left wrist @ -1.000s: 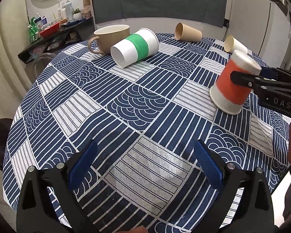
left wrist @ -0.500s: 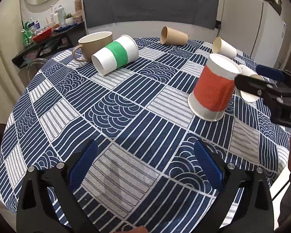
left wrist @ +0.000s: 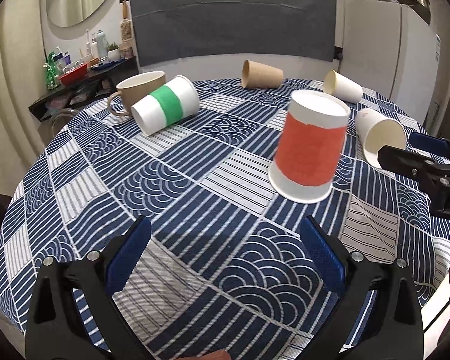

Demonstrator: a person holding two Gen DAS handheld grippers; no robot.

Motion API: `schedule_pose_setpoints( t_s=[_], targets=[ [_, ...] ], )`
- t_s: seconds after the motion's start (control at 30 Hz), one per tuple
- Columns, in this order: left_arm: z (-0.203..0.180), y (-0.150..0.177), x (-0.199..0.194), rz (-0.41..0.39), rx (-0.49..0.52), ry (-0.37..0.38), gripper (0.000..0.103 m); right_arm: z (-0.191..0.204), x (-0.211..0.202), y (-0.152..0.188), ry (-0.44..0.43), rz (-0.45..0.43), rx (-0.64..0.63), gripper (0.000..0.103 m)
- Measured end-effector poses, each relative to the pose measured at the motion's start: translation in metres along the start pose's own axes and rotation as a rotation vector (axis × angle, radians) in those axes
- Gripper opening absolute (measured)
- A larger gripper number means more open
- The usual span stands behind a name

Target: Flip cup upside down

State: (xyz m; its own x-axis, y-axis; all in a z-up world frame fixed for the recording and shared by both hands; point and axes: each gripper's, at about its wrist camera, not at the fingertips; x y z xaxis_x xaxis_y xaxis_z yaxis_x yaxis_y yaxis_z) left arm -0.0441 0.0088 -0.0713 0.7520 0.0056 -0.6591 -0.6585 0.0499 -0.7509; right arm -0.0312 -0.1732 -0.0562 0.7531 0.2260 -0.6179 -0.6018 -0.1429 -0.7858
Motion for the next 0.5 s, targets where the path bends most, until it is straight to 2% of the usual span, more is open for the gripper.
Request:
schedule_pose_setpoints(
  t_s=[0.27, 0.5],
  targets=[
    [-0.018, 0.004, 0.004, -0.026, 0.047, 0.035, 0.097, -0.013, -0.001, 0.016, 0.018, -0.06, 0.001, 0.091],
    [-0.012, 0.005, 0.01, -0.008, -0.004, 0.04, 0.097, -0.014, 0.002, 0.023, 0.032, -0.092, -0.011, 0.092]
  ],
)
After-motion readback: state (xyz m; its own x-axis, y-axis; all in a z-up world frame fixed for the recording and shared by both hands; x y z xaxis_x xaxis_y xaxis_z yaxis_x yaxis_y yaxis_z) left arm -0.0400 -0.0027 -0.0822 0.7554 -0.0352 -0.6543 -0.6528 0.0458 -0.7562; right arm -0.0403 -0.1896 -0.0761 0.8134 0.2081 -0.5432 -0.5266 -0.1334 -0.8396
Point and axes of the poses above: each gripper's, at about its wrist camera, not at the fingertips, and x roughly the way its jaws point, z to its left, y to its underside
